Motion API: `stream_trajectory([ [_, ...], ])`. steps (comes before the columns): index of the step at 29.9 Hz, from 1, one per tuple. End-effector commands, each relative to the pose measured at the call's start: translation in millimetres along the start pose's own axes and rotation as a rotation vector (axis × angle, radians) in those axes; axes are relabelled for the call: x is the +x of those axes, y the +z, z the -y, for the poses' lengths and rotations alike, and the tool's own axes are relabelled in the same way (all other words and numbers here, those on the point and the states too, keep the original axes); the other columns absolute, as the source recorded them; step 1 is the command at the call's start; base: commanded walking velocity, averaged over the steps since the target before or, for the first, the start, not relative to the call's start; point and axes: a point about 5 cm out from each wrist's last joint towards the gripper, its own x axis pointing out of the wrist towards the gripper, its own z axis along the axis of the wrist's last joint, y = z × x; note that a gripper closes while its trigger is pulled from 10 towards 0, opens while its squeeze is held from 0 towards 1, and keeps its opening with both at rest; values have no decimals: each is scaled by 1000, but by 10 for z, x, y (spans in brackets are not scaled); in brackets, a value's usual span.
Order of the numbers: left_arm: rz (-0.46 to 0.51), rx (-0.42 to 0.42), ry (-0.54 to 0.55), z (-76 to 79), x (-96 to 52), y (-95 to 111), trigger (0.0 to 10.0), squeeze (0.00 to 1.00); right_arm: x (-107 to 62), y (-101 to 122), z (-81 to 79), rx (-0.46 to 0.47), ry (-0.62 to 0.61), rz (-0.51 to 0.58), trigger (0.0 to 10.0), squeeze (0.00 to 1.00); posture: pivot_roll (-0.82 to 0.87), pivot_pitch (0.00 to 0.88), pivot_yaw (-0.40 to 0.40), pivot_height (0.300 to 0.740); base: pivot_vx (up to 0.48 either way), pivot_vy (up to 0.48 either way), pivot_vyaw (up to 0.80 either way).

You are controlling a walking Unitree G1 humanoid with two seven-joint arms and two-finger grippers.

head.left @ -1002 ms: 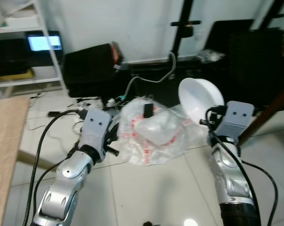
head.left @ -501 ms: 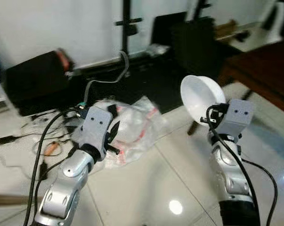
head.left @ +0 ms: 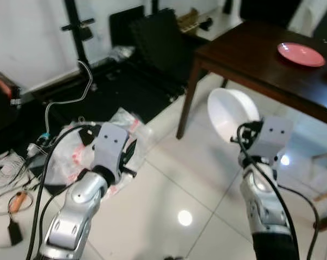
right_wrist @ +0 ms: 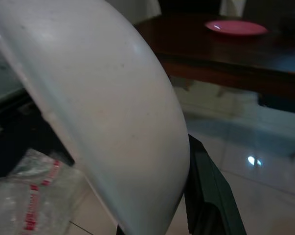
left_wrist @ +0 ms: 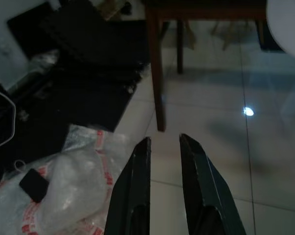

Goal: Setting the table

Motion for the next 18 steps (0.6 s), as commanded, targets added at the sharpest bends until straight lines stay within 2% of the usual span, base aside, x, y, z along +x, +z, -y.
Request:
stream_trajectory([
  [1, -9, -1, -10, 20, 0, -24, 10000, 0, -8, 2, 58, -1, -22, 4, 10000, 0, 31, 55, 44, 740, 0, 0, -800],
  [18, 4, -27, -1, 7, 36, -8, 10000, 0, -5, 8, 61, 0, -21, 3, 10000, 0, 21, 60, 41, 740, 0, 0, -800],
])
